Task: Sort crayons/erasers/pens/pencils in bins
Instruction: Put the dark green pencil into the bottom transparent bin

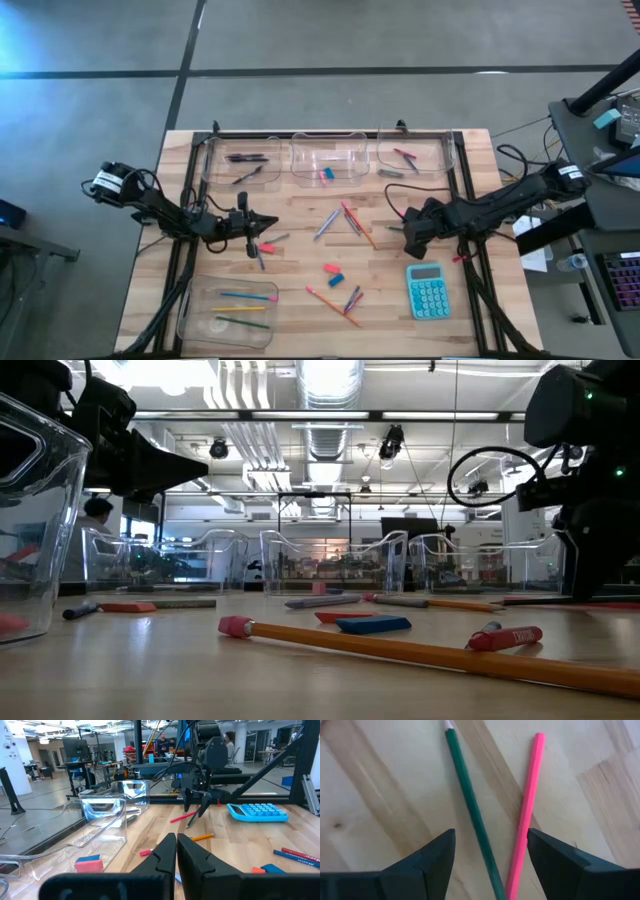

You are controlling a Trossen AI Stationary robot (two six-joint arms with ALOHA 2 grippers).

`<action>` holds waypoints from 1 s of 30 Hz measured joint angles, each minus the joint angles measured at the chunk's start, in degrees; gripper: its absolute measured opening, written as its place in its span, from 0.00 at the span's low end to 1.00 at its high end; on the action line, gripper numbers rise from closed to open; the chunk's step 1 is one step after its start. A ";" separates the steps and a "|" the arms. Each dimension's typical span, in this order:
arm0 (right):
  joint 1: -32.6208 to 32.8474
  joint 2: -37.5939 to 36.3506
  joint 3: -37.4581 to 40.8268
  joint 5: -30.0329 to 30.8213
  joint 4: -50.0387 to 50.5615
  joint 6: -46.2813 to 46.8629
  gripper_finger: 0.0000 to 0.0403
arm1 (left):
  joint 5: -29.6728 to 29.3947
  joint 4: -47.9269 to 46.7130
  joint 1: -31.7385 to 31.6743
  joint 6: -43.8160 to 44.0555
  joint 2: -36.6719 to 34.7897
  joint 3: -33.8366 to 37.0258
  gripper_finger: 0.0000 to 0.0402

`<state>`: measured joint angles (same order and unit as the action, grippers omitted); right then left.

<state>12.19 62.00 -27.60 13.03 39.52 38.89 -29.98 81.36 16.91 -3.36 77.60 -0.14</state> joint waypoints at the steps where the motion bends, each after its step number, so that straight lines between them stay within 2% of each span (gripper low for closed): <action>1: -0.23 0.00 0.20 0.00 -0.06 0.01 0.57 | 0.00 0.00 0.00 -0.01 0.00 0.00 0.00; 10: -1.10 0.00 1.05 0.01 -1.02 -1.85 0.54 | 0.00 0.00 0.00 -0.02 0.00 -0.01 0.00; 19: -1.10 -0.09 3.47 -0.21 -4.11 -1.44 0.44 | 0.00 0.00 0.00 0.00 0.00 -0.02 0.00; 24: -1.10 -0.07 3.50 -0.44 -4.52 -2.02 0.36 | -0.01 0.00 0.00 -0.02 0.00 -0.01 0.00; 30: -1.06 -0.07 3.52 -1.09 -4.70 -2.51 0.21 | 0.00 0.00 0.00 -0.02 0.00 0.00 0.00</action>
<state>11.14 61.93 -24.08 11.94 34.82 36.39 -29.98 81.36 16.91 -3.37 77.60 -0.14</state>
